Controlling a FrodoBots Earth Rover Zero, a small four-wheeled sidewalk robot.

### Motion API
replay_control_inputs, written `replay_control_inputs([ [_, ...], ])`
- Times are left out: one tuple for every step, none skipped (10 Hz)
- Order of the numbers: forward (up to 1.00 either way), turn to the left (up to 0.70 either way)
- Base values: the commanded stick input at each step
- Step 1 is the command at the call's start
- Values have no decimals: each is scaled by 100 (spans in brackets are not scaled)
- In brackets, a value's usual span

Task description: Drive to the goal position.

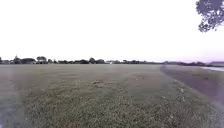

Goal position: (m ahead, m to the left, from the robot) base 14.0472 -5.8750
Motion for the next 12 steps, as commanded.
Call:
replay_control_inputs([
  [0, -2],
  [0, -43],
  [0, -83],
  [41, -61],
  [83, -35],
  [85, -34],
  [85, -34],
  [85, -34],
  [85, -34],
  [85, -34],
  [85, -34],
  [85, -34],
])
